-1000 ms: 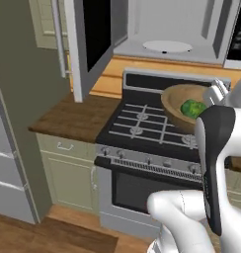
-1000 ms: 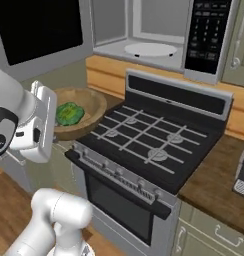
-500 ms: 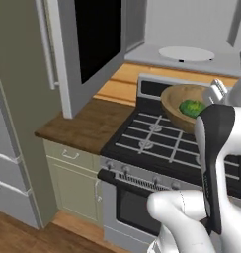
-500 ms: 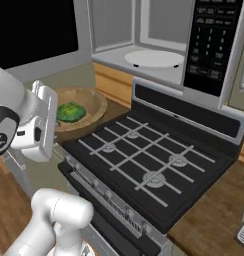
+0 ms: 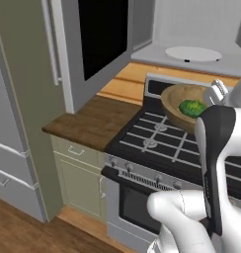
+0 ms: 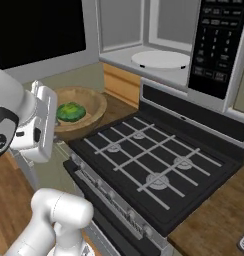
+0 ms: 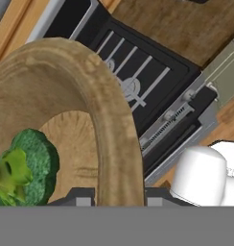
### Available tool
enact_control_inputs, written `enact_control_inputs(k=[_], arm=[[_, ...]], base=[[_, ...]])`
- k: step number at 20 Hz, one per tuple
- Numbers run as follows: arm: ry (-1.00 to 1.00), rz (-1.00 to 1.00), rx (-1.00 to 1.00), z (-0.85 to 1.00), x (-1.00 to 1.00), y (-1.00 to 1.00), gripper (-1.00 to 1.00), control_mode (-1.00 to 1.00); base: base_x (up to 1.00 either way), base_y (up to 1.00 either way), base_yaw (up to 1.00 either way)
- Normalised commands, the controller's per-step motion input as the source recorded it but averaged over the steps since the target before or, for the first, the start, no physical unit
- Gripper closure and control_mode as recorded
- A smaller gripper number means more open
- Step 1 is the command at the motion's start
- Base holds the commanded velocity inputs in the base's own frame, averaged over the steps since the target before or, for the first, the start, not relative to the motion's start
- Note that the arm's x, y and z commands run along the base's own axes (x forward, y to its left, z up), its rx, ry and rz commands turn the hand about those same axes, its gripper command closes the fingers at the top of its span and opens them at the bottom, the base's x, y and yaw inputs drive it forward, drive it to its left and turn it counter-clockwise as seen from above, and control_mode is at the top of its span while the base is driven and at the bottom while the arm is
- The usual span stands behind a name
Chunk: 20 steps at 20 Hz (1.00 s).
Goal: Pick the broccoli from the sink and place it in the bowl. Then pick the bowl and place it in the microwave. Then close the microwave door and press the start button.
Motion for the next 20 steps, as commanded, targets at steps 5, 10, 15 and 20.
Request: enact_control_inputs(k=[5, 10, 15, 20], arm=[[0.0, 0.0, 0.0, 0.0, 0.0, 0.0, 1.0, 1.0], [0.0, 0.0, 0.0, 0.0, 0.0, 0.0, 1.0, 1.0], [0.0, 0.0, 0.0, 0.1, -0.03, 0.0, 1.0, -1.0], [-0.09, -0.07, 0.0, 0.53, -0.25, -0.1, 1.0, -1.0]], base=[[0.07, -0.05, 0.2], [0.12, 0.0, 0.15], [-0.02, 0.03, 0.01], [0.0, 0.0, 0.0]])
